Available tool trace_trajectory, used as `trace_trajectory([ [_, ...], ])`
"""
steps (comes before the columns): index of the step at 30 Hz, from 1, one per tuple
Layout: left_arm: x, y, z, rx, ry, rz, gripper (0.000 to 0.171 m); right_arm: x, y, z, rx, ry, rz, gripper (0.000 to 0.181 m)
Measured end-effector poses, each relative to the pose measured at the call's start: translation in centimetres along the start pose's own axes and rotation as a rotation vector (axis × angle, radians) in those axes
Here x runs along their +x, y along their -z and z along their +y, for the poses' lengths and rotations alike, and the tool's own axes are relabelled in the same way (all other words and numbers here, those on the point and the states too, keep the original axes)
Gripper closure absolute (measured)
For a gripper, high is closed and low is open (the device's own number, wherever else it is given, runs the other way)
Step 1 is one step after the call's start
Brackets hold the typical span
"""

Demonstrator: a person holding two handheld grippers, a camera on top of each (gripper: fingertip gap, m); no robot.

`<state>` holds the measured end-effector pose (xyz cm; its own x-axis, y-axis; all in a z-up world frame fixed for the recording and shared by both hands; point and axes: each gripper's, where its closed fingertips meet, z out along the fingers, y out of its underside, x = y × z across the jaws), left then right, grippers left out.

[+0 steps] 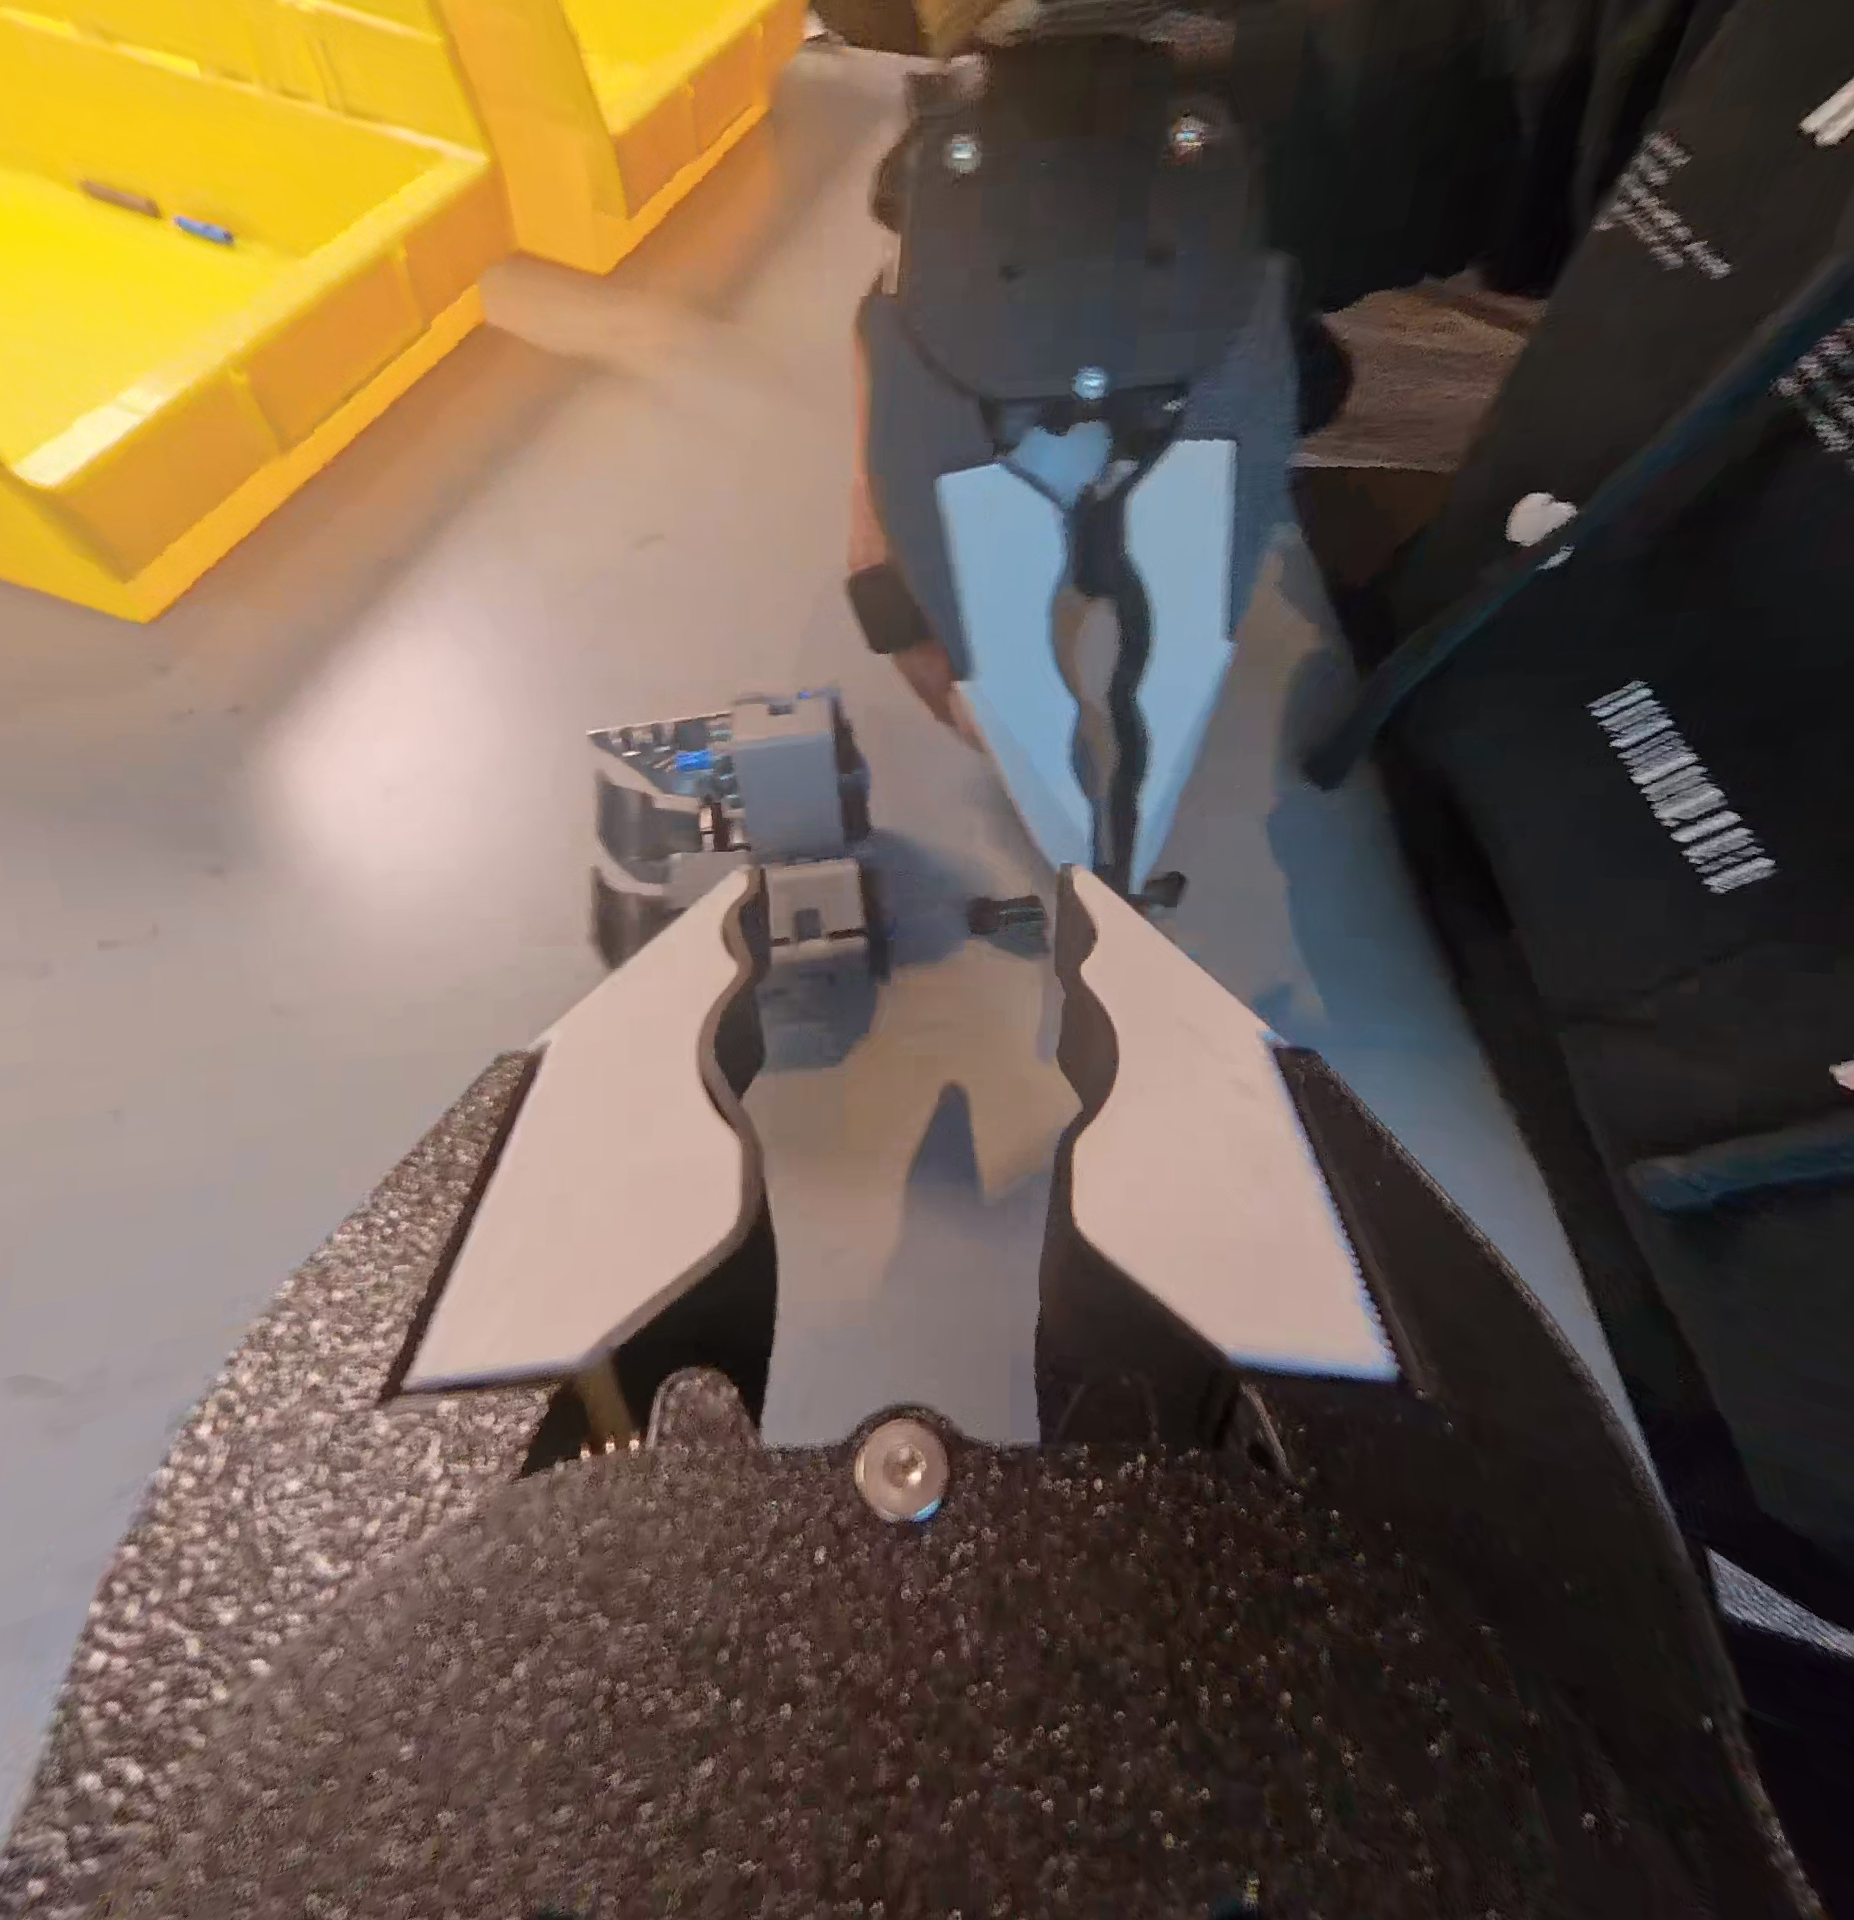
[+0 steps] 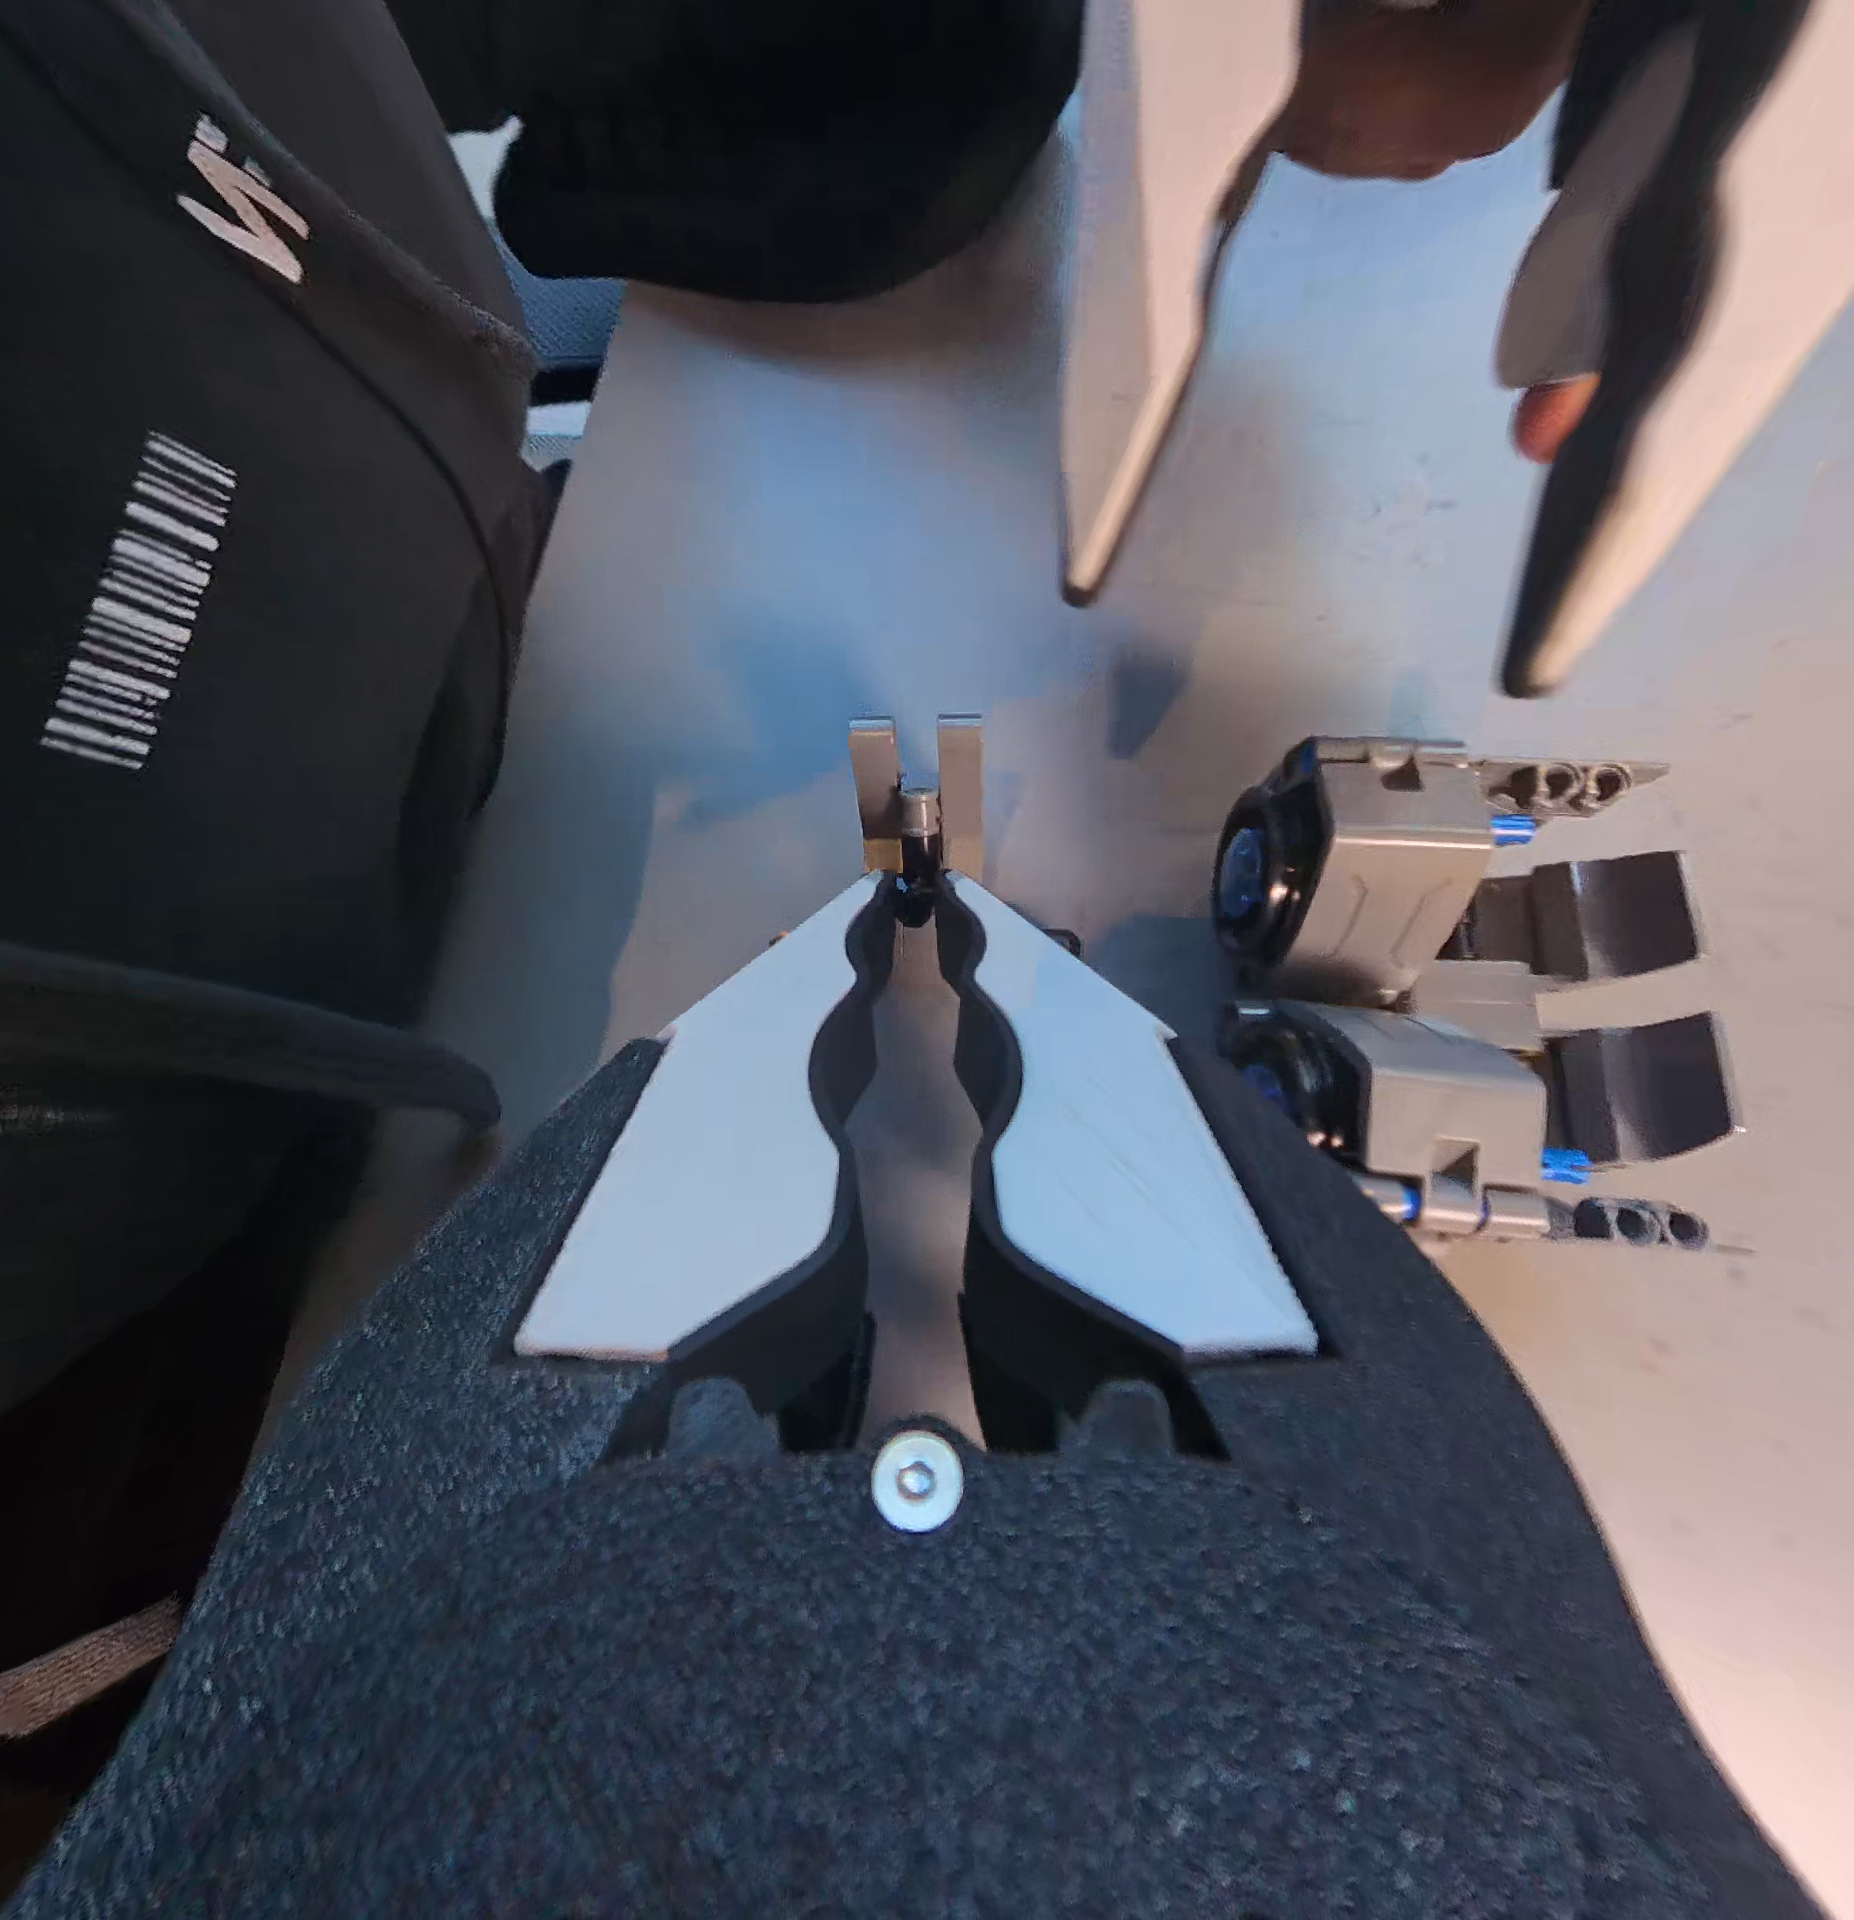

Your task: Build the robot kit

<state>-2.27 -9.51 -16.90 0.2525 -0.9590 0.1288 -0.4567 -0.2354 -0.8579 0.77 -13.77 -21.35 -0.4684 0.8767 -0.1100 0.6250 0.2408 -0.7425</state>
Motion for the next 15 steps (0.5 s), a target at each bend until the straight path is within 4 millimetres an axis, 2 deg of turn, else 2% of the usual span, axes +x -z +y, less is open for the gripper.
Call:
trace_trajectory([
  [2,1.8,-0.2,0.0,0.004,0.008,0.101,0.118,-0.2,0.8,-0.5,0.073,-0.034,-0.037,0.174],
  [5,3.5,-0.4,-0.9,0.045,-0.003,0.18,0.117,-0.1,3.2,-2.8,0.286,-0.11,-0.076,0.174],
  [8,3.3,-0.5,-2.5,0.122,-0.006,0.151,0.114,1.1,6.2,-5.2,0.502,-0.13,-0.01,0.174],
  [11,2.6,-0.3,-4.9,0.248,0.0,0.101,0.119,1.4,9.0,-7.2,0.706,-0.115,0.012,0.174],
  [15,2.0,-0.3,-6.7,0.346,0.01,0.047,0.125,2.0,10.5,-8.1,0.83,-0.134,0.008,0.174],
])
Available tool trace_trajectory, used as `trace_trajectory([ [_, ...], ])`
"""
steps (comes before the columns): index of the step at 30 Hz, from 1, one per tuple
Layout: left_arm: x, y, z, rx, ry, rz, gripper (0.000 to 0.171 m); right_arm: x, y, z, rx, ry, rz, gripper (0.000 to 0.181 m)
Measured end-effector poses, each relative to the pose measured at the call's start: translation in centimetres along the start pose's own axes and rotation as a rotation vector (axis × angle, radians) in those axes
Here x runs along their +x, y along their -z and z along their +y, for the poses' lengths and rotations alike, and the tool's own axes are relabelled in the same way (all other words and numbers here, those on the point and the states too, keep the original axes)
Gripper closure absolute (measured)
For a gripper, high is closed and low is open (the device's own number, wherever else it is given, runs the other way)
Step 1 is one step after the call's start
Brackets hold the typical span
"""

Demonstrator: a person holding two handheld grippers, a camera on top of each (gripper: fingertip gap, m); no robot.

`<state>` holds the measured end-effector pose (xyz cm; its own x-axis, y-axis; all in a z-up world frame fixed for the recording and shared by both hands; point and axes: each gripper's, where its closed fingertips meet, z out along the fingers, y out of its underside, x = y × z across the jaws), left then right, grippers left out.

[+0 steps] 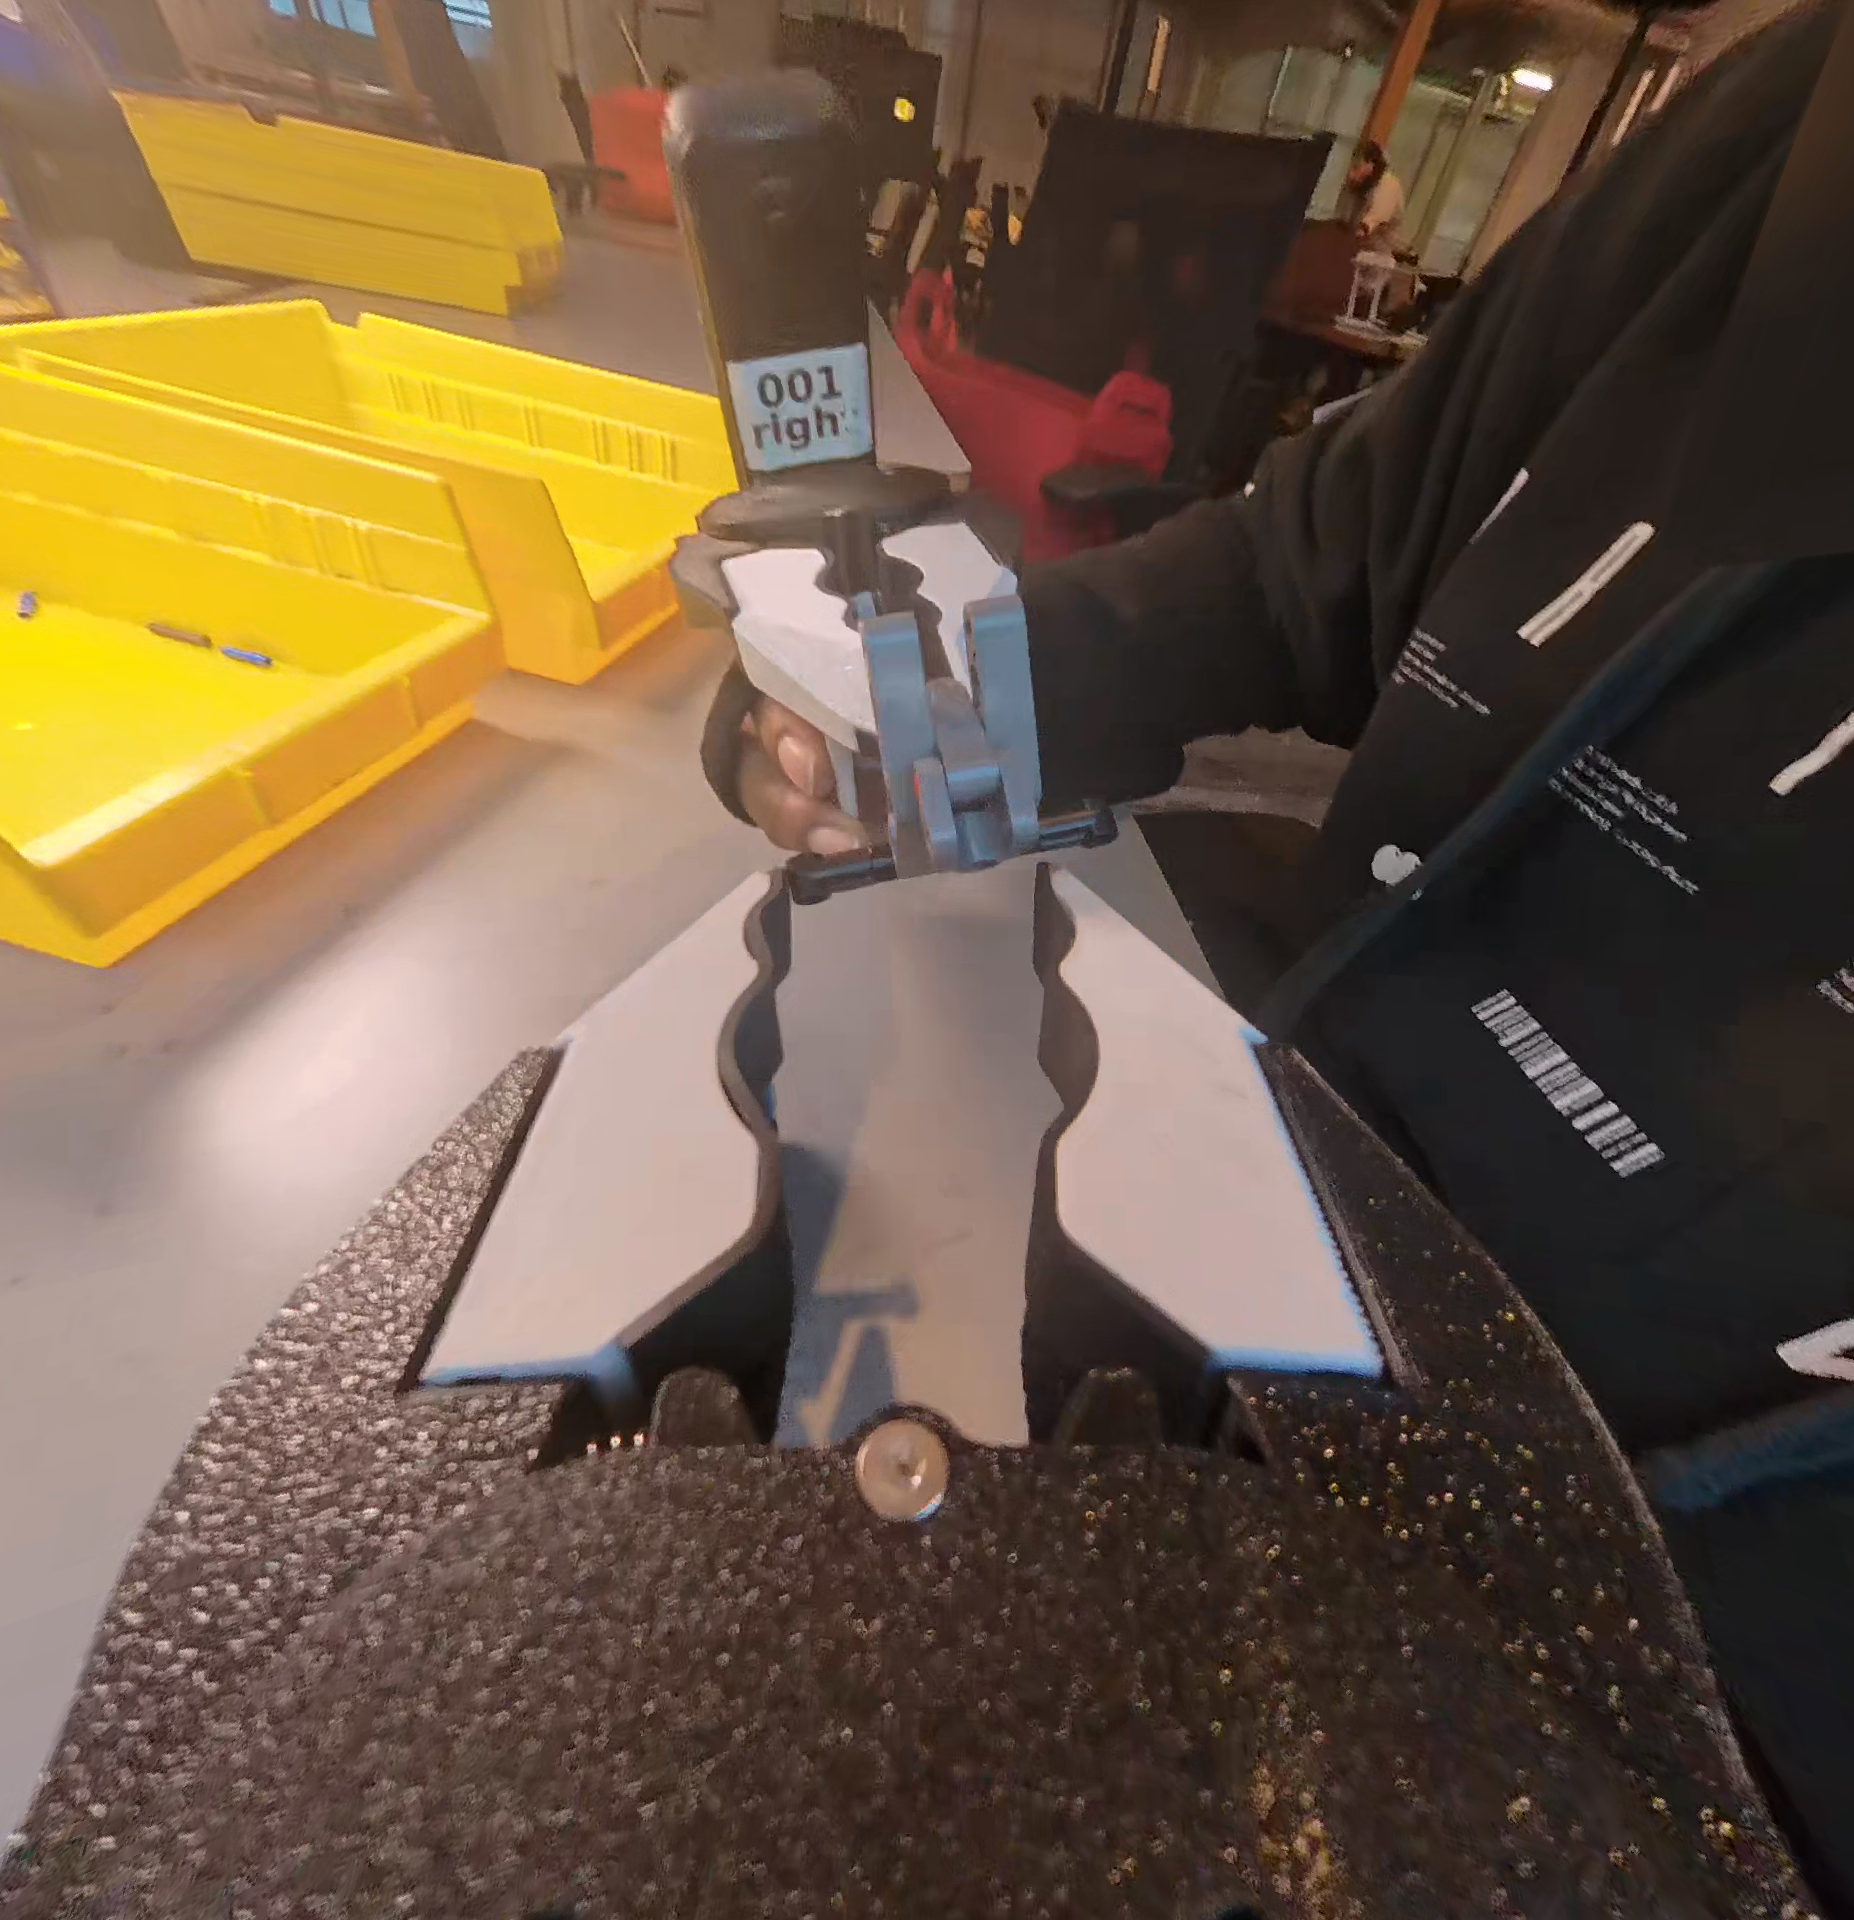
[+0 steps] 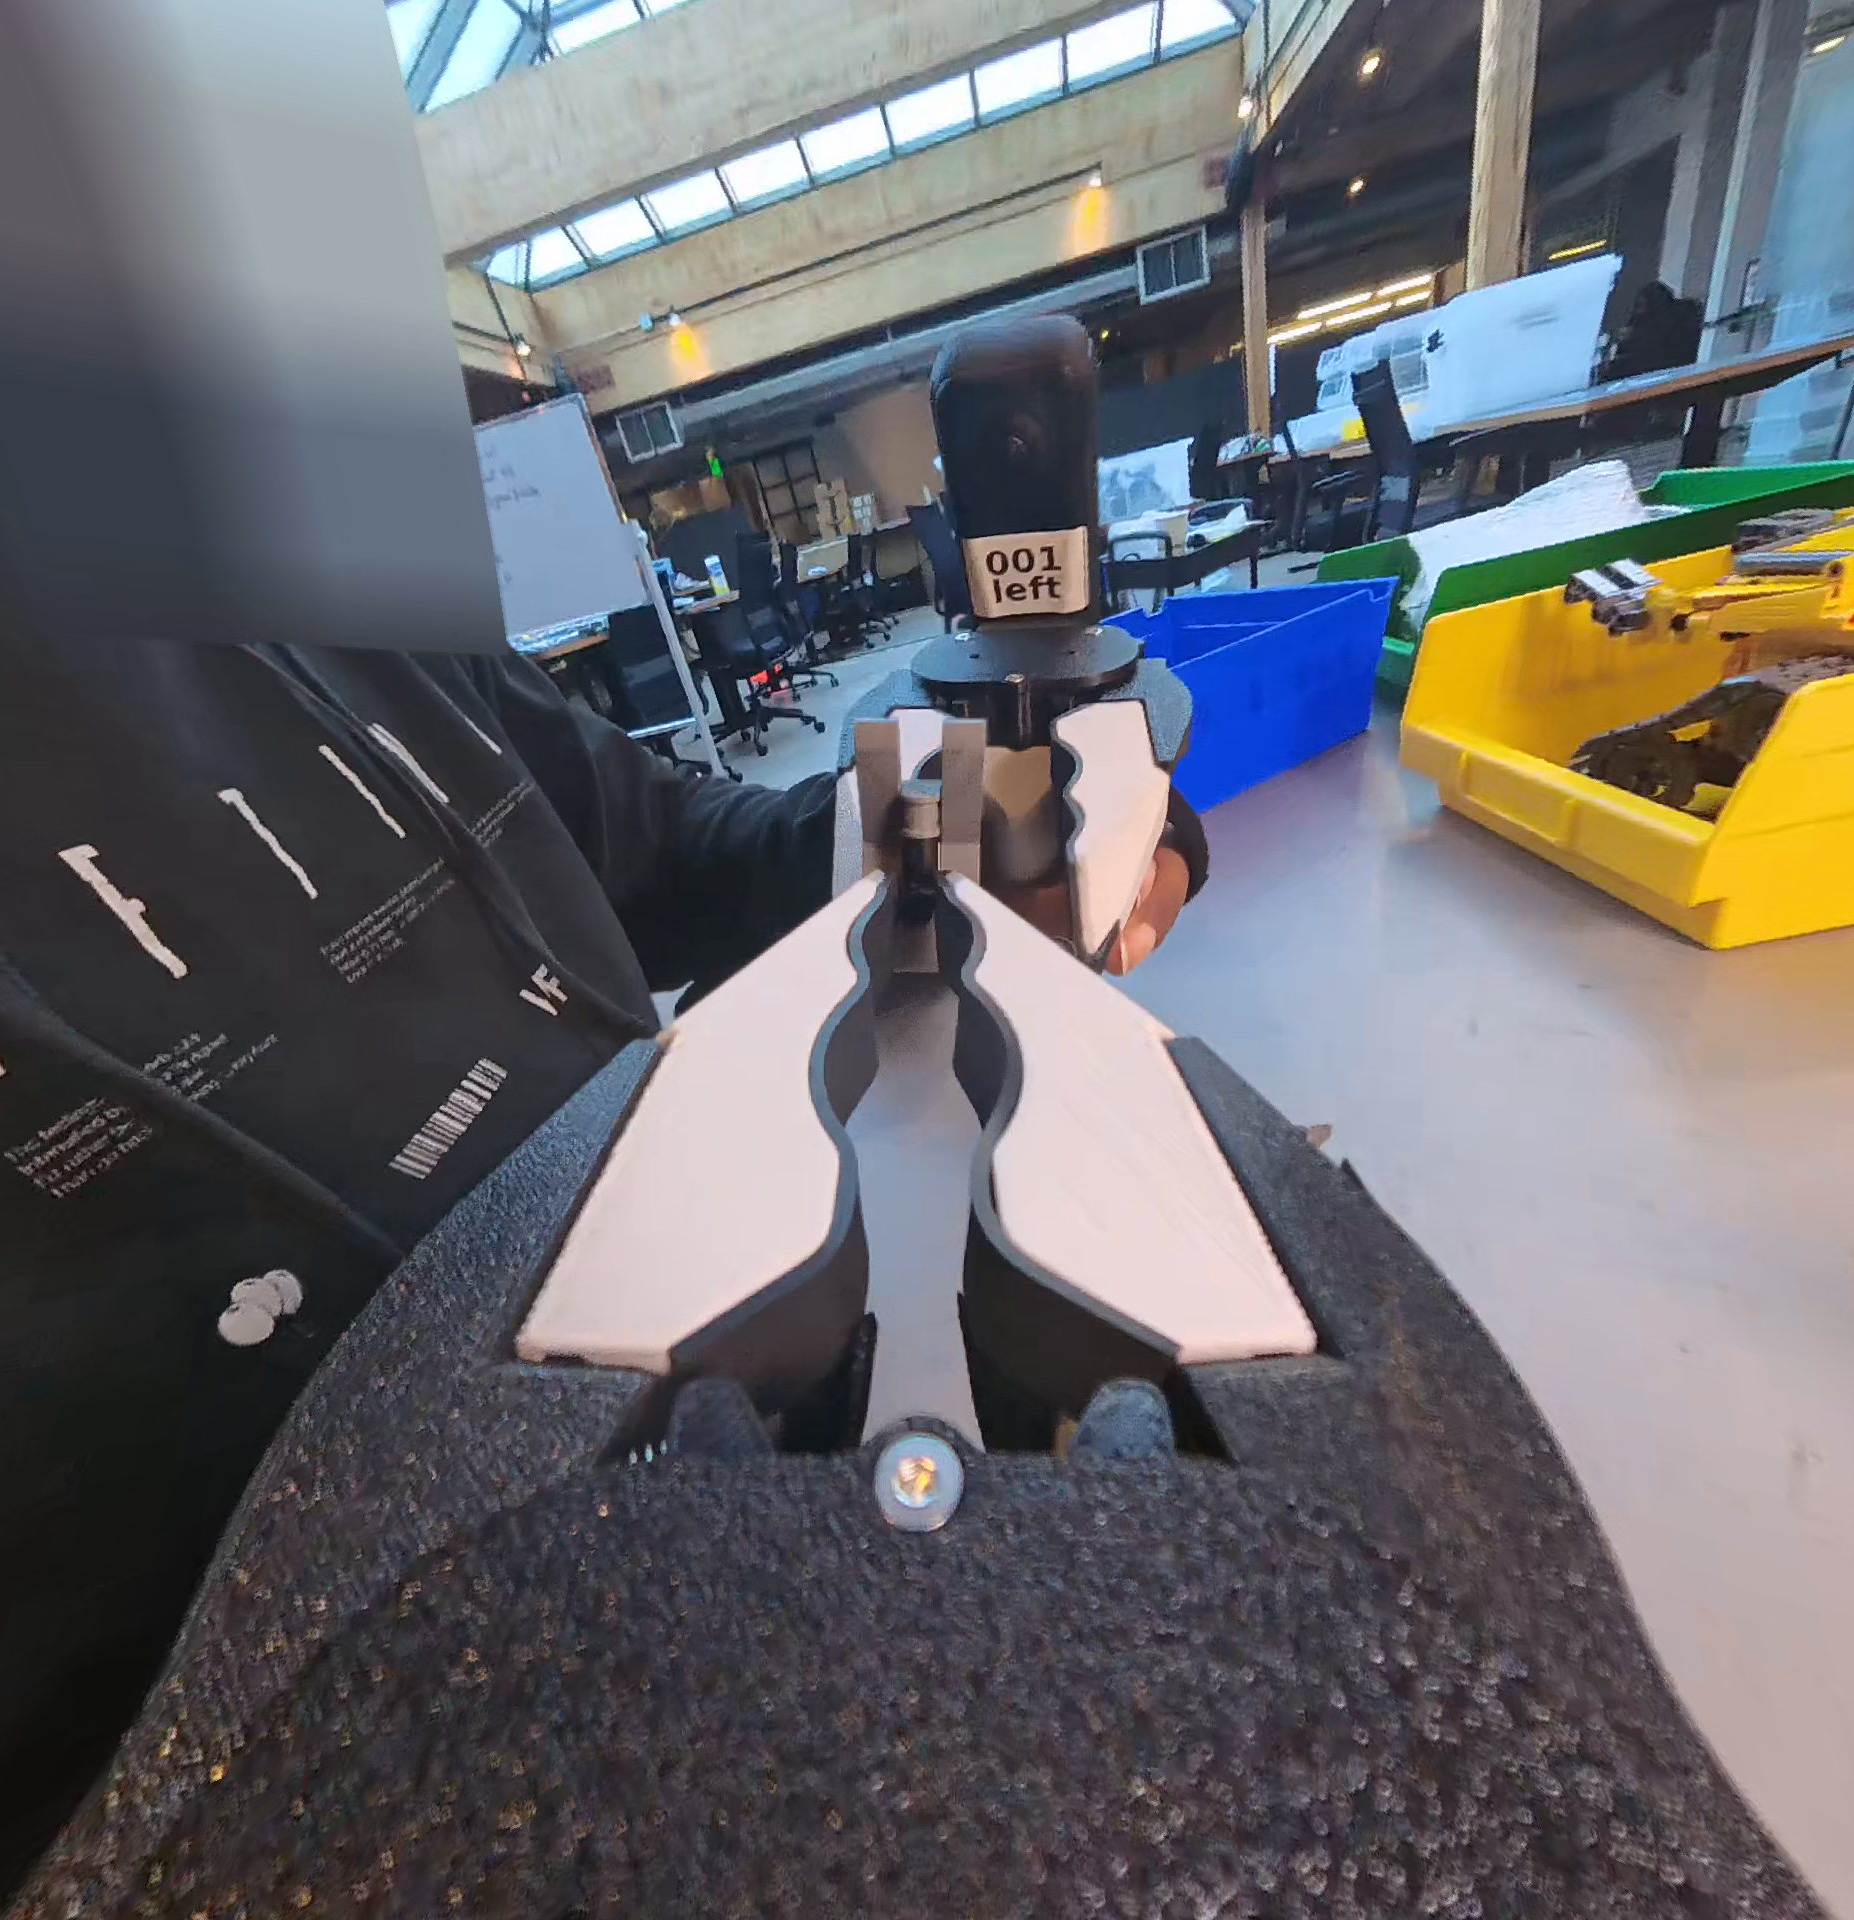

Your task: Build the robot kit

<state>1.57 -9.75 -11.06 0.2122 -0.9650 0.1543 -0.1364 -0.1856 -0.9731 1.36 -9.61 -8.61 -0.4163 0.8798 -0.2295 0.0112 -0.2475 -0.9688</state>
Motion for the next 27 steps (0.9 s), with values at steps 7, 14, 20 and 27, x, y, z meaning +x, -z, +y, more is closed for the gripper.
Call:
trace_trajectory([
  [7,-1.8,1.2,-1.3,0.113,0.1,-0.045,0.134,1.7,0.2,-0.9,0.032,-0.001,0.03,0.175],
  [14,-2.9,1.3,-0.8,0.104,0.11,-0.092,0.146,3.9,-0.8,-0.5,-0.039,0.093,0.076,0.175],
  [20,-4.7,2.0,0.4,0.1,0.179,-0.132,0.147,5.7,-0.9,0.9,-0.102,0.18,0.153,0.174],
  [27,-5.6,1.2,2.1,0.074,0.234,-0.144,0.147,6.7,0.2,2.6,-0.137,0.185,0.213,0.174],
])
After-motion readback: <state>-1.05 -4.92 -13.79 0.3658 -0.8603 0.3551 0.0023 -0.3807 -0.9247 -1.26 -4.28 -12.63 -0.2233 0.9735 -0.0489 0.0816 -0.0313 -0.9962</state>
